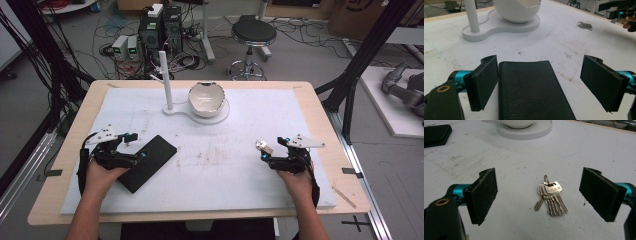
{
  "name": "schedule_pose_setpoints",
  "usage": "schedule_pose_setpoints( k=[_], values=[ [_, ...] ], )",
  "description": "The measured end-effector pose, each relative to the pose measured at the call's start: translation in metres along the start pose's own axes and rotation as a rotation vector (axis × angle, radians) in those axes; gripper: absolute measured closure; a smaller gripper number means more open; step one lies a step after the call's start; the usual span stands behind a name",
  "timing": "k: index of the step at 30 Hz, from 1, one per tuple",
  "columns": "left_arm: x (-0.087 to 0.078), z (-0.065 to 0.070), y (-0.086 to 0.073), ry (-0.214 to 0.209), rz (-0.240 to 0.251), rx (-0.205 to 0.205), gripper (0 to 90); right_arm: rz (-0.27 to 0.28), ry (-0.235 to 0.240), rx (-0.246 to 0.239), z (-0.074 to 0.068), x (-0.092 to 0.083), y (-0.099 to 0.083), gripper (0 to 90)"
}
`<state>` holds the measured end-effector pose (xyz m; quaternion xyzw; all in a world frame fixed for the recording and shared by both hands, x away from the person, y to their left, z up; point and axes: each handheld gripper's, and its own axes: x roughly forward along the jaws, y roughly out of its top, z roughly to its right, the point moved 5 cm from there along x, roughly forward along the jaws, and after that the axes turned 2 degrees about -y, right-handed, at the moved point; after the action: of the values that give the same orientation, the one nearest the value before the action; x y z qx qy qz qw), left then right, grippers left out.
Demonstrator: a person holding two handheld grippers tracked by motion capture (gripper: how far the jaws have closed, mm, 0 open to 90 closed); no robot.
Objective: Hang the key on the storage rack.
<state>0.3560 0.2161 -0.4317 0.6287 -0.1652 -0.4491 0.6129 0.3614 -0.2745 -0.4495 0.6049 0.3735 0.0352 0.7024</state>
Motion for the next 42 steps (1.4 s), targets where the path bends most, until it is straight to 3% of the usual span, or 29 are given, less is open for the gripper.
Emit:
schedule_pose_setpoints(
  k=[12, 20, 22, 27, 30, 36, 42],
  values=[
    [0.003, 0.004, 0.001, -0.002, -0.007, 0.008, 15.1, -0.013, 0.012, 0.010, -0.001, 0.001, -0.003, 15.8],
    [-0.001, 0.007, 0.002, -0.014, 0.005, 0.020, 15.2, -0.024, -0.025, -0.006, -0.004, 0.005, 0.002, 16.3],
    [-0.002, 0.008, 0.001, -0.012, 0.002, 0.025, 15.1, -0.039, -0.020, -0.010, -0.003, 0.007, 0.004, 25.1],
    [-0.005, 0.005, 0.000, 0.004, -0.010, 0.013, 15.1, -0.060, -0.020, -0.038, -0.002, 0.014, 0.014, 32.4],
    [-0.006, 0.004, 0.000, 0.011, -0.007, 0.019, 15.2, -0.068, -0.016, -0.063, 0.000, 0.021, 0.020, 41.4],
    [-0.004, 0.001, -0.006, 0.015, -0.023, 0.008, 15.1, -0.137, 0.003, -0.016, 0.010, 0.042, 0.018, 55.3],
    [-0.003, -0.003, -0.008, 0.029, -0.029, -0.009, 15.2, -0.180, 0.015, -0.003, 0.016, 0.055, 0.012, 68.3]
  ],
)
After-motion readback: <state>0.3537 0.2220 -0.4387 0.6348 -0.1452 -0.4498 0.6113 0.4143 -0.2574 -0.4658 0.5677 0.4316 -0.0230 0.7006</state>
